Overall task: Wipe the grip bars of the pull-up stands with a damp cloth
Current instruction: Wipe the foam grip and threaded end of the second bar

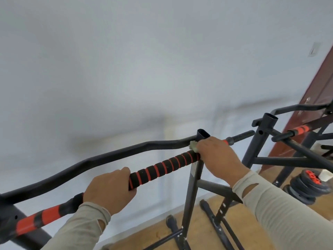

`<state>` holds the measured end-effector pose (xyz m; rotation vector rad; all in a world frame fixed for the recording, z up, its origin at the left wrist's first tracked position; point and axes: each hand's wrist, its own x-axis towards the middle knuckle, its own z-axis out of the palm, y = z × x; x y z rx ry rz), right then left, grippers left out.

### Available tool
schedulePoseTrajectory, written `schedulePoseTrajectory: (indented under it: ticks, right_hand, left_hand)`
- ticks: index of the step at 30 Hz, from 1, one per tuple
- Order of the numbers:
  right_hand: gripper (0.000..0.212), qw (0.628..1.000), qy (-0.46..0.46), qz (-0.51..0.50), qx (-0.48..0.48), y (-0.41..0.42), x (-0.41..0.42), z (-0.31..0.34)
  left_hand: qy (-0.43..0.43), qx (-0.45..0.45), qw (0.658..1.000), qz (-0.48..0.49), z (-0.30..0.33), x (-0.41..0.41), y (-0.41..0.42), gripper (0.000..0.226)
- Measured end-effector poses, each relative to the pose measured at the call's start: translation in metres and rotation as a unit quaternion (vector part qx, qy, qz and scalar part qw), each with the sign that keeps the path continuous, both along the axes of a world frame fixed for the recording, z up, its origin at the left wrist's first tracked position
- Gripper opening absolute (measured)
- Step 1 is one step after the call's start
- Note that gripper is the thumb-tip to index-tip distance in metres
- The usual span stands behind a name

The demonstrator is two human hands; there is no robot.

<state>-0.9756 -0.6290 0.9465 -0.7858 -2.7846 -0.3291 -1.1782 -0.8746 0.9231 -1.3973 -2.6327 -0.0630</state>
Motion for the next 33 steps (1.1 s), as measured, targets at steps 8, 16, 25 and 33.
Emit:
schedulePoseTrajectory:
  ticks: [8, 16, 25, 33]
  right_hand:
    - [0.015, 0.983, 0.148, -0.067, -0.081, -0.058, -0.035, -0.016]
    - [0.031, 0.978, 0.117, 0.155, -0.074, -0.091, -0.052, -0.027]
    - [0.029, 0.997, 0.042, -0.043, -0.047, -0.029, -0.006, 0.002]
    - [0.025, 0.972, 0.183, -0.073, -0.130, -0.034, -0.018, -0.021]
  left_hand:
    - [0.013, -0.004, 1.000, 0.001, 0.000, 0.000, 0.000, 0.030]
    - [0.017, -0.018, 1.000, 0.006, 0.010, 0.007, 0.001, 0.030]
    - [-0.066, -0.017, 0.997, -0.020, 0.016, -0.005, -0.020, 0.056]
    - [0.035, 0.068, 0.996, 0.047, -0.011, -0.050, -0.115, 0.039]
